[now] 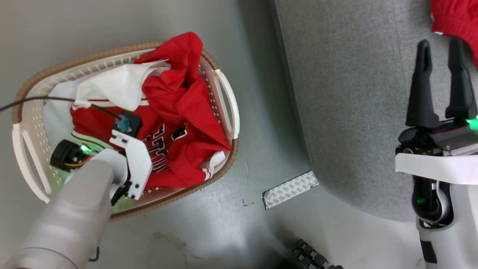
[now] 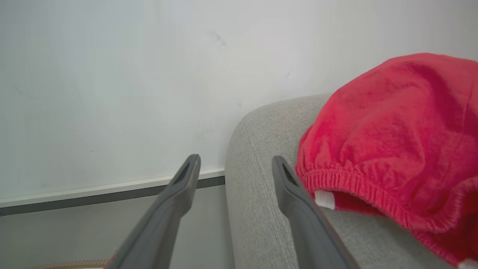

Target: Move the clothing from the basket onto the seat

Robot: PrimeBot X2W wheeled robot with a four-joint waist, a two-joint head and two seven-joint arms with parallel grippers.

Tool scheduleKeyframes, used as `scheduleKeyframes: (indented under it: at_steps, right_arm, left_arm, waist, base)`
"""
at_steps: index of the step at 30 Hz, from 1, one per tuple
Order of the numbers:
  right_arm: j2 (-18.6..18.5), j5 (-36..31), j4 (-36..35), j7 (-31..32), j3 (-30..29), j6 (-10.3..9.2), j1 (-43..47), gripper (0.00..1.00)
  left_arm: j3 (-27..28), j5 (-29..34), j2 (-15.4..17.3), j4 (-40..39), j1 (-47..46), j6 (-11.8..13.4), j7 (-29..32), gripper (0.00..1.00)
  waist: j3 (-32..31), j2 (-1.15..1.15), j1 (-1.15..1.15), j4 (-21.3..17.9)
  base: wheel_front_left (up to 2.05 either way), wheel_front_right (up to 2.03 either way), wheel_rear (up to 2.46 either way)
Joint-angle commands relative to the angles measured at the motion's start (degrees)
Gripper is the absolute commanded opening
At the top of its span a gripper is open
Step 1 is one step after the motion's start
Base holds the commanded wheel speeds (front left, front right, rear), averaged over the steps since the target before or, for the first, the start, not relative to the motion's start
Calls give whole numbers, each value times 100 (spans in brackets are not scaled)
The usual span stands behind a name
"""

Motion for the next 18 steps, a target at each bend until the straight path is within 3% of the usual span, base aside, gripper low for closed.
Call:
scheduleKeyframes:
  at_steps: [1, 6, 13, 18]
  right_arm:
    - [14, 29, 47, -19, 6, -13, -113, 100]
    - [14, -154, 134, -19, -81, -13, -100, 100]
    - [2, -586, 299, -18, -287, -13, 167, 100]
    - [-200, -705, 405, -19, -378, -13, 379, 100]
  left_arm:
    - [-5, -132, -5, 56, 94, 2, -126, 0]
    - [-24, -265, -203, 34, 215, 2, -471, 0]
    - [-183, -649, -661, -213, 584, 3, -1165, 0]
    - [-321, -924, -917, -428, 777, 2, -1639, 0]
  waist:
    - [-122, 0, 0, -13]
    - [-513, 0, 0, 156]
    - [-1524, 0, 0, 607]
    - [-2265, 0, 0, 933]
  base:
    - [0, 0, 0]
    - [0, 0, 0]
    - [0, 0, 0]
    - [0, 0, 0]
